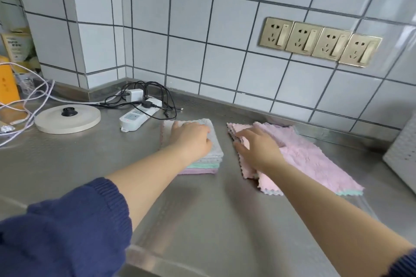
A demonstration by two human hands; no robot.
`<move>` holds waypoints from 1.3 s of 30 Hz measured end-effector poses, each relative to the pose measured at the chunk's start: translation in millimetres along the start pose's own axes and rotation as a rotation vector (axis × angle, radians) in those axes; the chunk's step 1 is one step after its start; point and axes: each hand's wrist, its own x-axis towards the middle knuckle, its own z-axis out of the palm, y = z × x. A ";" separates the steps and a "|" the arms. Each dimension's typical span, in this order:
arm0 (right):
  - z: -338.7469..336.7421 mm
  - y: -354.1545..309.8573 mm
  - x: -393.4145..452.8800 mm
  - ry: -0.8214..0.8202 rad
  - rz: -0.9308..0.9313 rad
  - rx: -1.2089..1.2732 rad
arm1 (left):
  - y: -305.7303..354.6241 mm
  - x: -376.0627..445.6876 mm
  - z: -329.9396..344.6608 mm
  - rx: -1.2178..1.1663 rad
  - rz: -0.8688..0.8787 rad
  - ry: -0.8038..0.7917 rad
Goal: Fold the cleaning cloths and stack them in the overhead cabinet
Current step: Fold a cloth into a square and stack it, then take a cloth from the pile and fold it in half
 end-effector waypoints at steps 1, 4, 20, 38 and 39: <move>-9.9 17.7 -8.1 0.002 0.006 -0.039 | 12.9 0.0 2.4 -0.031 0.026 -0.002; -38.8 72.5 -37.1 -0.032 0.126 -0.126 | 54.8 -4.1 13.7 -0.049 0.132 -0.007; -44.5 152.2 -111.7 -0.162 0.218 -0.122 | 153.1 -20.0 55.3 0.093 0.475 -0.049; -32.7 178.5 -99.0 -0.057 0.203 -0.310 | 151.8 -9.6 56.6 -0.012 0.341 -0.083; -34.1 184.3 -96.8 -0.042 0.212 -0.338 | 151.2 -7.1 55.9 -0.011 0.336 -0.092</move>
